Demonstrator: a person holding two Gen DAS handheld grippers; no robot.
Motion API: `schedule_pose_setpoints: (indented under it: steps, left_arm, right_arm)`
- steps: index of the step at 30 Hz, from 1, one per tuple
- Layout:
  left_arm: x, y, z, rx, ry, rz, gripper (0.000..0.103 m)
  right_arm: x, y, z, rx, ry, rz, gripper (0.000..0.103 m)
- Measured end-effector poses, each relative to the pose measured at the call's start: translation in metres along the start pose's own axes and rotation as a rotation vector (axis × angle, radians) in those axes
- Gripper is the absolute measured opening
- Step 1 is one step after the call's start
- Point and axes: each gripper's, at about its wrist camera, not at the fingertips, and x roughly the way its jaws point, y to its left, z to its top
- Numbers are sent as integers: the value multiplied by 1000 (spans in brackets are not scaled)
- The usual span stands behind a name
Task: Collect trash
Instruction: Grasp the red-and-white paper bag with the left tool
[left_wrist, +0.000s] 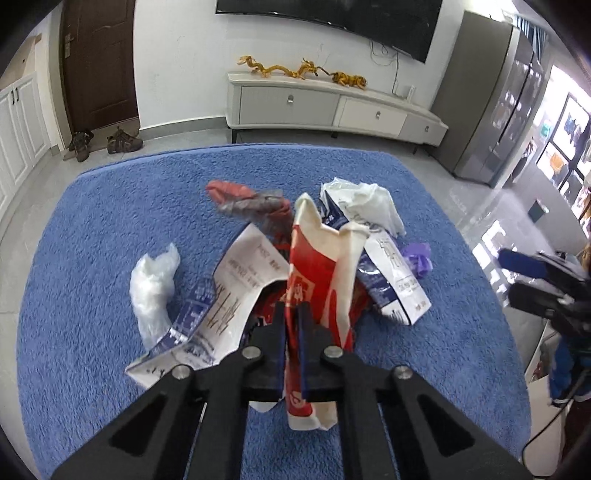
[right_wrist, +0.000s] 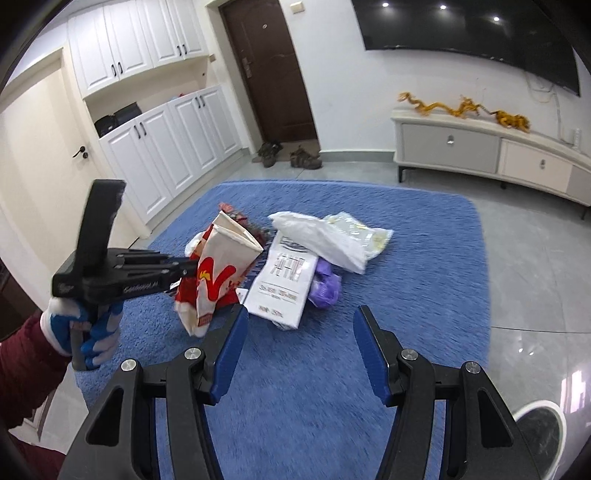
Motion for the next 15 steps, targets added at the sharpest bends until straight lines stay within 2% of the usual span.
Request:
schedule_pose_setpoints:
  steps: [6, 10, 15]
  left_arm:
    - [-24, 14, -13, -64, -64, -36, 4]
    - [-41, 22, -23, -87, -100, -61, 4]
    - [-56, 35, -34, -128, -132, -89, 4]
  right_arm:
    - [42, 5, 15, 11, 48, 33, 60]
    - [64, 9, 24, 22, 78, 52, 69]
    - [97, 6, 34, 59, 131, 27, 72]
